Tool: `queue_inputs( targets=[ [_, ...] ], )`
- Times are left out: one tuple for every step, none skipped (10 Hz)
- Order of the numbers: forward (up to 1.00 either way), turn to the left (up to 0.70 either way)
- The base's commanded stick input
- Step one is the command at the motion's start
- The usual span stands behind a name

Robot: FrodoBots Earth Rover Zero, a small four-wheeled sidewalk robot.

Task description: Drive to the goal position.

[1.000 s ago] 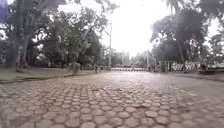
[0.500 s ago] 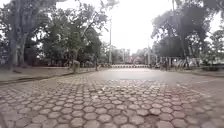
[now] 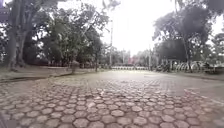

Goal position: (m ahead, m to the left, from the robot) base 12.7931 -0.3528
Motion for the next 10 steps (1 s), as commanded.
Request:
queue_inputs(
  targets=[
    [0.66,0.0],
    [0.66,0.0],
    [0.66,0.0],
    [0.67,0.0],
    [0.67,0.0],
    [0.67,0.0],
    [0.67,0.0],
    [0.67,0.0],
    [0.67,0.0],
    [0.67,0.0]
  ],
)
